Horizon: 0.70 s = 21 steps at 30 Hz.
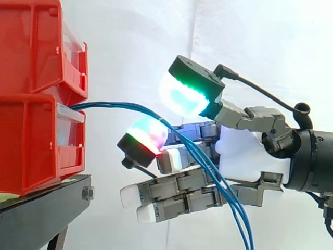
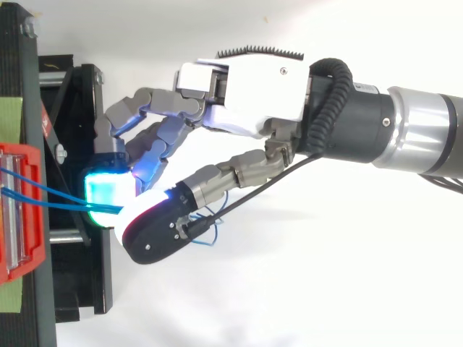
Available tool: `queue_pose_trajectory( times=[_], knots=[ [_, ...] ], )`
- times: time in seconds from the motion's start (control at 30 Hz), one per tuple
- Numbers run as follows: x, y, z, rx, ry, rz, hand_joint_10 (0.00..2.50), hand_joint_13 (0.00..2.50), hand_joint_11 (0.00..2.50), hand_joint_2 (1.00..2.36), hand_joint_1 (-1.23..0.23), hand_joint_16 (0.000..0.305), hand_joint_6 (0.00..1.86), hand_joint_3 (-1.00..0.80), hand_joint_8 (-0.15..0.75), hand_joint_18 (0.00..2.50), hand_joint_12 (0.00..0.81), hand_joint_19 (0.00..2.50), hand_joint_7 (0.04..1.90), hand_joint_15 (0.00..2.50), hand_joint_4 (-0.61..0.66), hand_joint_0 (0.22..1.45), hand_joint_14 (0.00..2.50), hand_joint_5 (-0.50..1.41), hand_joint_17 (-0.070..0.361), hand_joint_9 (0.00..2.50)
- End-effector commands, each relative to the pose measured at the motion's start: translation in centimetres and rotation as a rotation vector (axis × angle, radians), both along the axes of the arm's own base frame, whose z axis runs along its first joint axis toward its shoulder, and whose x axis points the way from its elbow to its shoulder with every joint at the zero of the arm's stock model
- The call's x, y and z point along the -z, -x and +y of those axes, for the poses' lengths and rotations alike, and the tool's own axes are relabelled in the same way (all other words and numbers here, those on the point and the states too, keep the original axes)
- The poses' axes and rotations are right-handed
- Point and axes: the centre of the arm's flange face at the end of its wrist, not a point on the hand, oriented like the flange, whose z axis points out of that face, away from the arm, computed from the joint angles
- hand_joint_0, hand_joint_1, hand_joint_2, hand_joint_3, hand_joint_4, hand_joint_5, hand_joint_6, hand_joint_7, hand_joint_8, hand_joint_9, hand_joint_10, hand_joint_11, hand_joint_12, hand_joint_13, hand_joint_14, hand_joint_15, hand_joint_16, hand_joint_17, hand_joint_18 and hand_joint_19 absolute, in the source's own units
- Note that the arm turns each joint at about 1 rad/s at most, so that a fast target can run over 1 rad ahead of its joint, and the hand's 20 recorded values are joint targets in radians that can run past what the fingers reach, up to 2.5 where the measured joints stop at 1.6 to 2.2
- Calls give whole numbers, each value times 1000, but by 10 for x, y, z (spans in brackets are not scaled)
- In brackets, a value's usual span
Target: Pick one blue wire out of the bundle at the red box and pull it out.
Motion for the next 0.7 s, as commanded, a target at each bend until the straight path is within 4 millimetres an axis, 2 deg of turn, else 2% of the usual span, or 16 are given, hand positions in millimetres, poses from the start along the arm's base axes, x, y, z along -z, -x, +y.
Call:
queue_pose_trajectory(
  times=[0.0,0.07,0.33,0.53,0.63,0.67],
  knots=[
    [0,0,0,0,0,0,22,663,752,1002,-686,55,836,-460,264,442,364,378,1098,407,197,571,16,-135,123,1085],
    [0,0,0,0,0,-1,23,670,769,1008,-747,54,849,-386,263,449,358,371,1136,415,183,598,16,-138,121,1087],
    [0,0,0,0,0,-3,23,691,805,1015,-833,53,876,-232,265,484,354,365,1212,425,115,631,17,-148,120,1073],
    [0,0,0,0,-1,0,23,674,821,1016,-899,54,905,-235,272,496,357,338,1140,417,60,675,17,-168,121,1014],
    [0,0,0,0,0,-1,19,657,809,1014,-933,53,907,-287,260,490,357,319,1117,409,75,706,16,-179,120,963],
    [0,0,0,0,1,-2,21,656,819,1013,-958,54,912,-315,261,487,359,312,1104,408,121,732,16,-186,120,954]
  ],
)
